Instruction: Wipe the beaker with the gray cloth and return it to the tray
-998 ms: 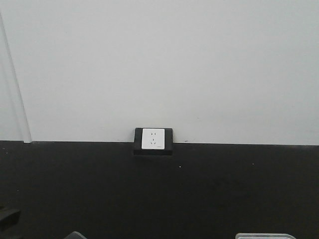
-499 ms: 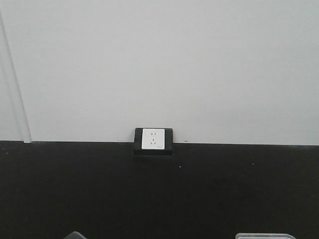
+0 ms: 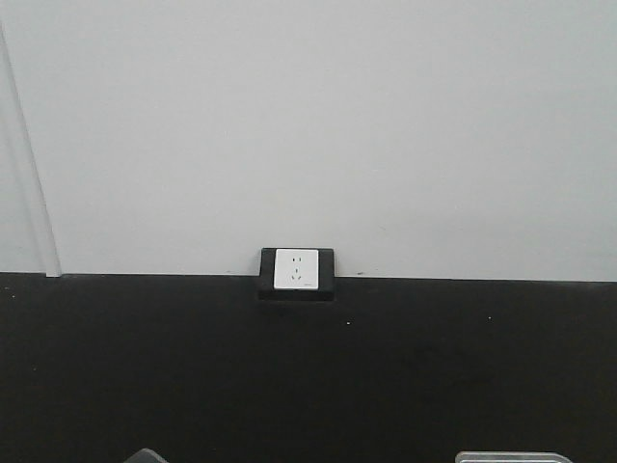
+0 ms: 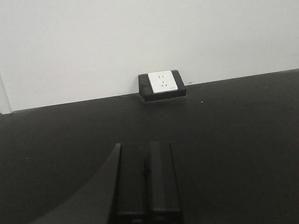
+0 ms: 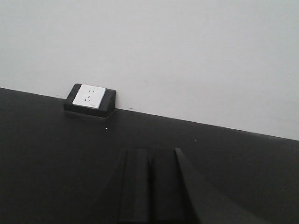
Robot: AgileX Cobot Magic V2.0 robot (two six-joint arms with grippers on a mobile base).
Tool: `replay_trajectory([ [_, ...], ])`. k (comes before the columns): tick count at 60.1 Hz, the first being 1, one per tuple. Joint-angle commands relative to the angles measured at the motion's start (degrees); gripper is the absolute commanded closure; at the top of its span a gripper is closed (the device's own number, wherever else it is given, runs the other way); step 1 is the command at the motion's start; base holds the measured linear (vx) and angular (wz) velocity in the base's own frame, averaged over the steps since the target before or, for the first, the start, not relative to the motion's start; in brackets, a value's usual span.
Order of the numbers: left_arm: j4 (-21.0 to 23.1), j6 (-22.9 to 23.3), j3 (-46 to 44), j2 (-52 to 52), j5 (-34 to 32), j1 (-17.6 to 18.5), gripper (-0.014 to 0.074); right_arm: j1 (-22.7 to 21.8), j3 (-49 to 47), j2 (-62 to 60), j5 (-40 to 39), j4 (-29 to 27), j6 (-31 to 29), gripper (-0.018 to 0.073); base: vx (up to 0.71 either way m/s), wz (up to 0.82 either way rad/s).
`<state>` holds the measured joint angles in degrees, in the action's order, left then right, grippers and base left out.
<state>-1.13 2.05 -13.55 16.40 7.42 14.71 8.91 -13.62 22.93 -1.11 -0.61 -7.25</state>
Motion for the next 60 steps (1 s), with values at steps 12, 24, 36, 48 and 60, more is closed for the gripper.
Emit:
replay_trajectory([
  [12,0.2,-0.1,-1.5,0.1,-5.3,0.0,0.0602,-0.2,-1.6,0.1,-5.1,0.3,-0.4,0.0564,0.00,0.00],
  [24,-0.7,-1.4,2.0,-7.9,0.8,-3.0,0.0602,-0.2,-1.6,0.1,-5.1,0.3,-0.4,0.0564,0.00,0.00],
  [36,-0.2,-1.3,13.3,-16.3,-4.0,-4.4,0.0602,-0.2,-1.6,0.1,-5.1,0.3,-0.4,0.0564,0.00,0.00],
  [48,2.0,0.2,14.9,-17.9,-3.0,-4.4,0.0602,-0.2,-1.6,0.1,-5.1,0.3,-0.4,0.0564,0.00,0.00],
  [60,1.8,0.2,14.9,-17.9,-2.7,-4.4,0.0602,-0.2,-1.6,0.1,-5.1,0.3,-0.4,0.0564,0.00,0.00],
])
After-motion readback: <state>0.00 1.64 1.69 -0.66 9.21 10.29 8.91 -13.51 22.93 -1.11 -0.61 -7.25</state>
